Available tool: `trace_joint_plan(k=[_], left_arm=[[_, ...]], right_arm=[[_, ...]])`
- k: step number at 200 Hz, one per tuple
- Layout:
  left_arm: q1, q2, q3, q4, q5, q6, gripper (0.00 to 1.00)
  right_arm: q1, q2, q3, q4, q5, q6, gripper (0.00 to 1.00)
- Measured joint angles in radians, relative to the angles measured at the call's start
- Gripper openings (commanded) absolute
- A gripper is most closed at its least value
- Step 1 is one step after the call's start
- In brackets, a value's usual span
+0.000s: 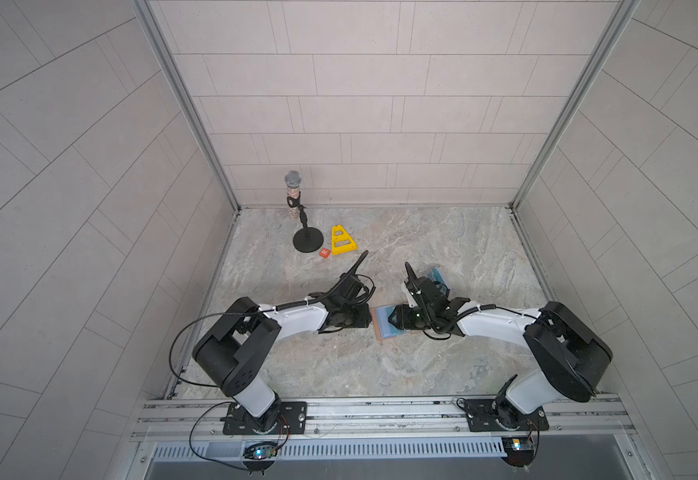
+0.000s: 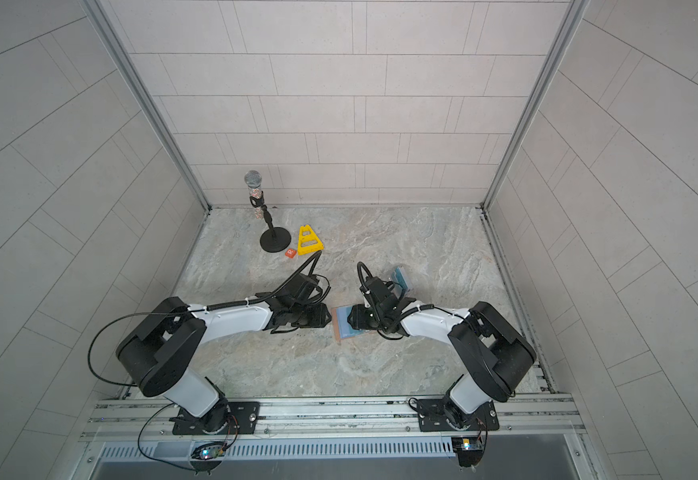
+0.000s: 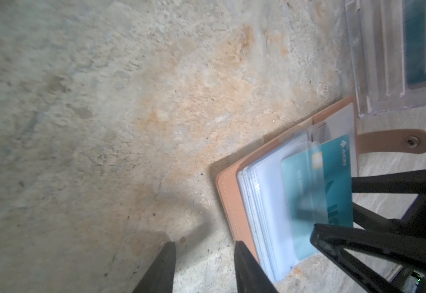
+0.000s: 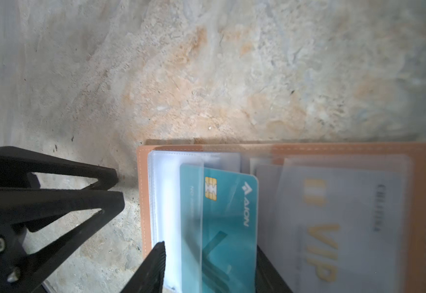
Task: Insert credit cards into a card holder
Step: Insert the credit card into the card slot.
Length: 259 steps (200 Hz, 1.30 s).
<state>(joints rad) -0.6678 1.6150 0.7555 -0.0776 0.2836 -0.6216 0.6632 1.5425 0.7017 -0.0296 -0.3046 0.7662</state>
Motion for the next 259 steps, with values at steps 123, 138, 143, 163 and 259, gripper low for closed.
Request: trace_joint_plan(k=[123, 138, 143, 163, 259], left_arm=[[0.000, -0.029, -0.066, 0.240, 0.203, -0.079, 0.04], [0.000, -0.016, -0.068, 0.274, 0.218, -0.094, 0.00], [0.000, -0.009, -0.069, 0.282, 0.222, -0.100, 0.00], [0.000, 0.021, -0.070, 0.300, 0.226, -0.117, 0.00], [-0.003, 0.098, -0.078, 0.331, 0.198, -0.136, 0.00]], right_arm=[[0.009, 0.002, -0.006, 0.019, 0.019, 0.018, 0.51], [0.009, 0.002, -0.006, 0.020, 0.020, 0.020, 0.51], [0.009, 0.002, -0.006, 0.020, 0.020, 0.020, 0.51], [0.009, 0.002, -0.006, 0.021, 0.021, 0.020, 0.51], [0.011, -0.005, -0.006, 0.006, 0.034, 0.016, 0.56]])
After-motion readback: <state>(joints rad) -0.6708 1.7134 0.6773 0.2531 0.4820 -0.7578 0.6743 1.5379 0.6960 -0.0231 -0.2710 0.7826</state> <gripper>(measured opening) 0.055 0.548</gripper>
